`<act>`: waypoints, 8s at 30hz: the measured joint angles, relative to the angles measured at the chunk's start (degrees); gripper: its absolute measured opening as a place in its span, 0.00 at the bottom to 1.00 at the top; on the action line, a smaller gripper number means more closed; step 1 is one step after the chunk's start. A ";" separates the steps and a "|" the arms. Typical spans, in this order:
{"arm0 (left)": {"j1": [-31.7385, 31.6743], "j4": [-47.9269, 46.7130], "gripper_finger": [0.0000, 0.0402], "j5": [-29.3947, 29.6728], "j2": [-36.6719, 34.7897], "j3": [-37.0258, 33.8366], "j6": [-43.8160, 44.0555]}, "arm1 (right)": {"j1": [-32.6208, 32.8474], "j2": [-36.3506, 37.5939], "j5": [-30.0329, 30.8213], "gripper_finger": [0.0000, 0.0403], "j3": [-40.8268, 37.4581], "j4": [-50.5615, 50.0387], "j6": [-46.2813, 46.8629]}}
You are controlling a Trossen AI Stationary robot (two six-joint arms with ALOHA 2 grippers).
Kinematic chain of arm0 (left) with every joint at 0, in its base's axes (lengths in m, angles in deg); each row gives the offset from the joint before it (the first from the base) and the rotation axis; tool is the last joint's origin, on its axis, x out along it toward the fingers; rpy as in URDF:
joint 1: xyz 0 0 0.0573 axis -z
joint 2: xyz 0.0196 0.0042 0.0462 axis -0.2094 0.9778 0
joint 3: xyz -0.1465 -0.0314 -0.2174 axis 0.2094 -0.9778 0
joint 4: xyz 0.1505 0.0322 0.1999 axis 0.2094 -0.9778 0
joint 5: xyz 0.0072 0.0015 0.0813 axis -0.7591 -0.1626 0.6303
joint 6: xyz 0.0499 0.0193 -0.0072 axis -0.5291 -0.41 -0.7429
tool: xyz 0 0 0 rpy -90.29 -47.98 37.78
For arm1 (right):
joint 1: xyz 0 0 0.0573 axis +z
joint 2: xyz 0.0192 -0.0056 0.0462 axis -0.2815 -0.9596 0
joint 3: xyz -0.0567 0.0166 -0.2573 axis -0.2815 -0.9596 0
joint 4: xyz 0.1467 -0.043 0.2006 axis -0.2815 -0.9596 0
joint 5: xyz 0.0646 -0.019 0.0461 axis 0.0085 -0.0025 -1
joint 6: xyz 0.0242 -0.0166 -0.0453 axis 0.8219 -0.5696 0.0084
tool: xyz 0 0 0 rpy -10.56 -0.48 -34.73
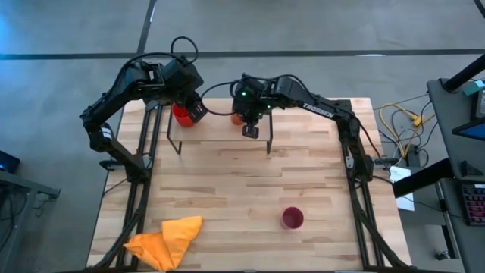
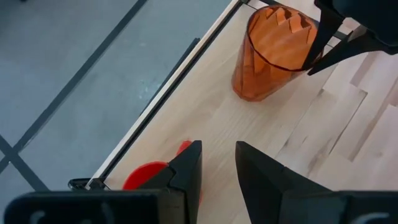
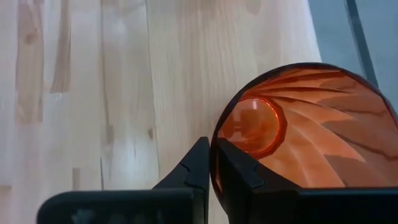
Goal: Stack small to large cups/mugs on shelf
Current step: Put the orange cup on the shelf, then put the pink cup on the shelf
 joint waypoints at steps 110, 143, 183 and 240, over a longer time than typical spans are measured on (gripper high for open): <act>19.37 15.93 0.21 -20.60 13.75 -0.23 -0.01 | 2.46 32.42 9.11 0.02 -19.71 -17.62 28.64; 33.46 51.06 0.21 -22.11 38.74 -0.21 33.27 | 4.31 53.12 10.11 0.02 -62.22 -16.94 35.51; 35.46 51.67 0.21 -14.88 38.80 -5.00 37.68 | 4.28 54.97 10.09 0.02 -66.16 -9.62 34.63; 36.20 53.93 0.13 -13.40 38.69 -8.98 39.12 | 4.28 54.97 10.09 0.02 -66.18 -7.41 34.42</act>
